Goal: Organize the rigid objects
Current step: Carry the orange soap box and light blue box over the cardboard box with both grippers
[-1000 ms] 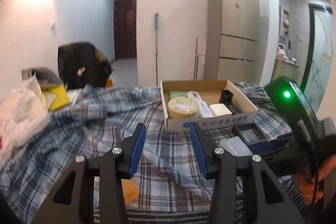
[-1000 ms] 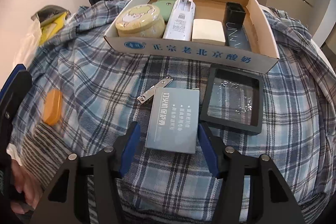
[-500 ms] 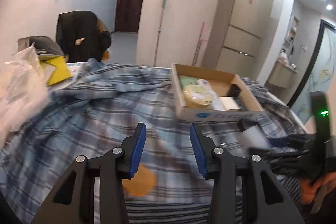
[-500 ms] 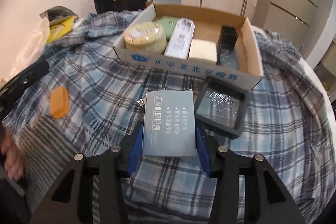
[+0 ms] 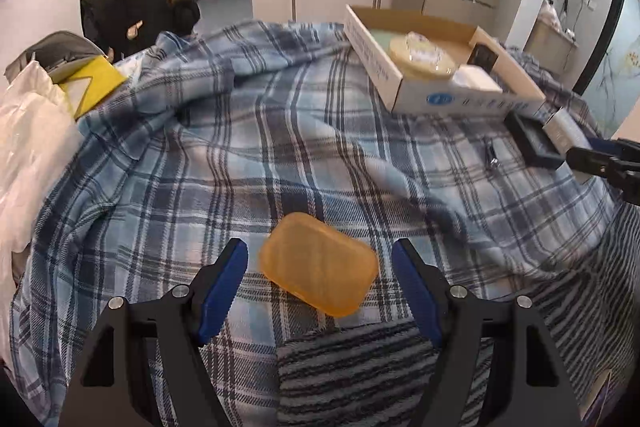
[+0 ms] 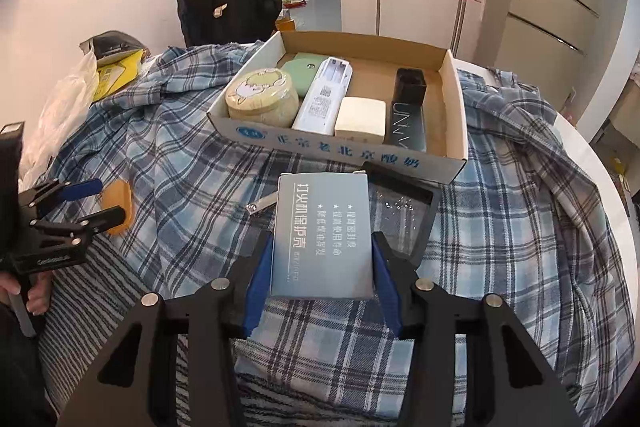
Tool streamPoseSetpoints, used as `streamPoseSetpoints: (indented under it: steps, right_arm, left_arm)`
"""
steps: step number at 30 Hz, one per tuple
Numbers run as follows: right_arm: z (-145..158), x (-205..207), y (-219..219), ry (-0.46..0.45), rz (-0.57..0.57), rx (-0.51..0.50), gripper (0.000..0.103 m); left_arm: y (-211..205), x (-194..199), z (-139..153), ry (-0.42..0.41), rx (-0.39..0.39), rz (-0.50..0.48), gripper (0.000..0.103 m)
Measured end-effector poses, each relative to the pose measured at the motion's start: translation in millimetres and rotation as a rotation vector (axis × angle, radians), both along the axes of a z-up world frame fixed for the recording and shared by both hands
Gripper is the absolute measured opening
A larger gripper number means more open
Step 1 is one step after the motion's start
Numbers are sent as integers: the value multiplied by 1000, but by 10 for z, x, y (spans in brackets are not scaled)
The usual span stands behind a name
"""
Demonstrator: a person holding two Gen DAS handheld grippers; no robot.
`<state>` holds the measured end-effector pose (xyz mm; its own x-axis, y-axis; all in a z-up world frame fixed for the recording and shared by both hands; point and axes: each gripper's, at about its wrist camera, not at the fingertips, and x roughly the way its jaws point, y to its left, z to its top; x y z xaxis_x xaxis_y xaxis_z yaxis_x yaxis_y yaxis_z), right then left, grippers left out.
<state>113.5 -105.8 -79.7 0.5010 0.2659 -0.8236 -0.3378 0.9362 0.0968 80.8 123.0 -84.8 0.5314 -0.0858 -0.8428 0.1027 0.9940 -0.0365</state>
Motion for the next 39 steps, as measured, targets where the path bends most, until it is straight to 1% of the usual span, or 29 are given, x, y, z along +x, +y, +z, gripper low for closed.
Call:
streamPoseSetpoints:
  steps: [1,3,4,6,7,8,12,16,19,23,28,31,34,36,39]
  right_arm:
    - [2,-10,3,-1,2,-1,46]
    - [20,-19,-7,-4,6,0,46]
    - [36,-22,-21,-6,4,4,46]
    - [82,-25,-66,-13,-1,19,46]
    - [104,-27,-80,-19,-2,19,46]
    - [125,-27,-95,-27,-5,16,46]
    - [189,-13,-187,-40,-23,19,46]
    - [250,34,-304,-53,-49,27,46]
    - [294,122,-365,-57,-72,32,46]
    - [393,328,-327,-49,-78,50,46]
    - [527,643,-291,-86,-116,52,46]
    - [473,864,-301,-70,-141,56,46]
    - [302,1061,-311,10,-156,92,46]
    - [202,1121,-320,34,-160,99,46]
    - [70,1189,-320,52,-166,85,46]
  left_arm:
    - [-7,23,-22,17,3,-10,77]
    - [-42,79,-99,53,42,-18,77]
    - [-62,82,-127,61,68,-31,77]
    - [-86,85,-139,50,91,-44,77]
    - [-91,94,-133,52,91,-47,76]
    - [-94,102,-130,50,94,-50,68]
    - [-52,111,-92,33,84,-48,67]
    - [-48,53,64,-13,67,-46,67]
    - [-104,39,259,-58,56,-41,67]
    - [-290,126,518,-112,51,-63,67]
    - [-606,287,758,-169,29,-103,67]
    - [-802,391,826,-193,17,-130,67]
    - [-989,510,827,-206,17,-153,67]
    - [-1090,600,816,-204,4,-164,67]
    - [-1187,731,795,-202,-5,-170,67]
